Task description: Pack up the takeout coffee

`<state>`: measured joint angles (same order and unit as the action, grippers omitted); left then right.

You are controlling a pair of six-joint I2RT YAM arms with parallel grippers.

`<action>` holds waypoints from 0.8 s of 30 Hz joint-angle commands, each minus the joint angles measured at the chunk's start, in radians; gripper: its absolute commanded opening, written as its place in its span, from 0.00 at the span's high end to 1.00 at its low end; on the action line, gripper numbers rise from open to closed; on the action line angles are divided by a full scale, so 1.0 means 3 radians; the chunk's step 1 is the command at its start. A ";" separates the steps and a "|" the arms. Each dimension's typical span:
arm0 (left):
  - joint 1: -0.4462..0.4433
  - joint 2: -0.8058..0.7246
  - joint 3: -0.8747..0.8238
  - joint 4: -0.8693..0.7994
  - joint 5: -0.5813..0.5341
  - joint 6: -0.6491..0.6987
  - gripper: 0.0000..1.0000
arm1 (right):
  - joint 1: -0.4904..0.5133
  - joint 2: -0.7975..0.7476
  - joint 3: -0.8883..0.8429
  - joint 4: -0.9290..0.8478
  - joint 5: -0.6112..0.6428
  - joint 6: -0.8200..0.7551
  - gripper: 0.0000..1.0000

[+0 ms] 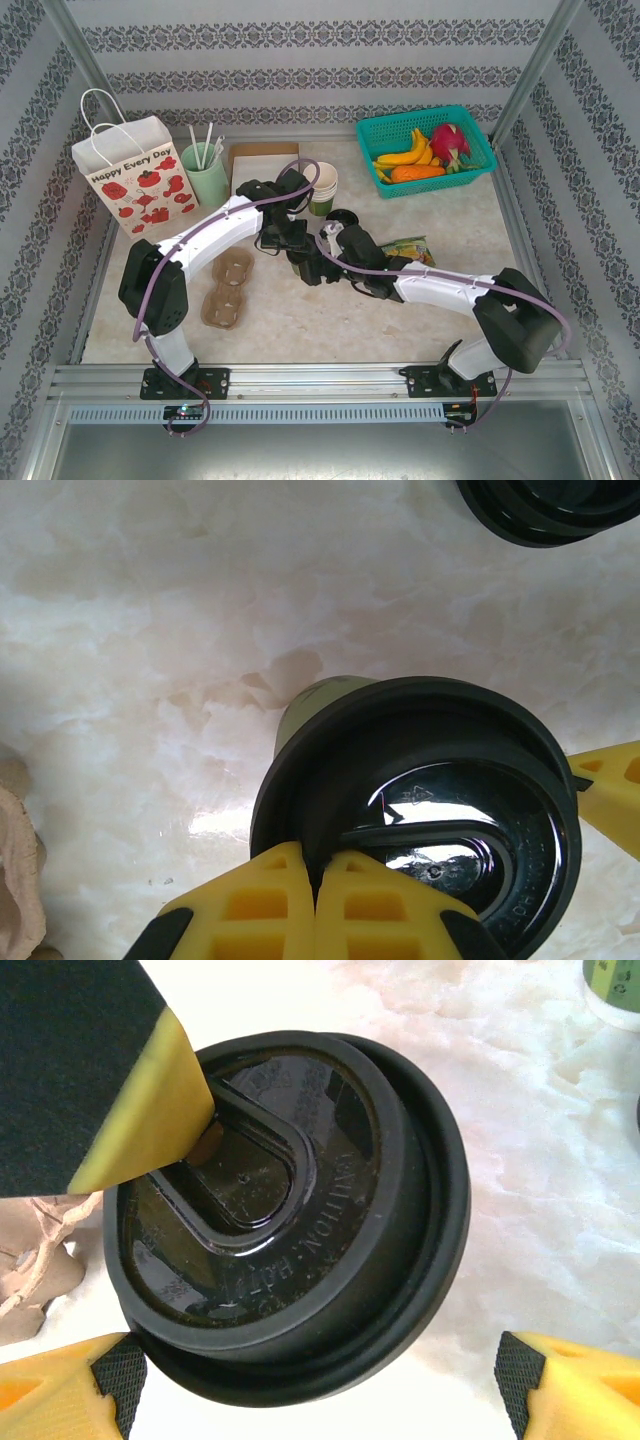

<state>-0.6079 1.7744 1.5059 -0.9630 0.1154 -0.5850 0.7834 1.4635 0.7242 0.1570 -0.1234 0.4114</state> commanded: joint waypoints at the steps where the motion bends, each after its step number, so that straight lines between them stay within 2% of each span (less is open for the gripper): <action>1: -0.0029 0.0312 -0.0181 -0.0196 0.0081 -0.0055 1.00 | -0.0023 -0.0113 -0.0065 0.0102 0.0187 -0.0071 0.08; 10: -0.0029 0.0296 -0.0174 -0.0170 0.0129 -0.0032 1.00 | -0.0025 -0.0006 -0.0025 0.0101 0.0352 -0.0073 0.09; 14: -0.0030 0.0284 -0.0437 0.0008 0.0376 -0.0120 1.00 | -0.0019 0.0199 -0.0227 0.0040 0.0541 -0.0091 0.13; 16: -0.0032 0.0348 -0.0482 -0.0052 0.0381 -0.0092 1.00 | -0.0019 0.0226 -0.0294 -0.0003 0.0557 -0.0059 0.14; 20: -0.0030 0.0413 -0.0537 -0.0080 0.0333 -0.0045 1.00 | -0.0028 0.0076 -0.0282 -0.0051 0.0421 0.0038 0.14; 24: -0.0025 0.0363 -0.0331 -0.0169 0.0082 -0.0054 1.00 | -0.0175 -0.0217 -0.0197 -0.0143 0.0074 0.0244 0.13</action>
<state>-0.6022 1.7695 1.4689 -0.8902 0.1539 -0.5961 0.7605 1.4639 0.6613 0.1501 -0.0704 0.4290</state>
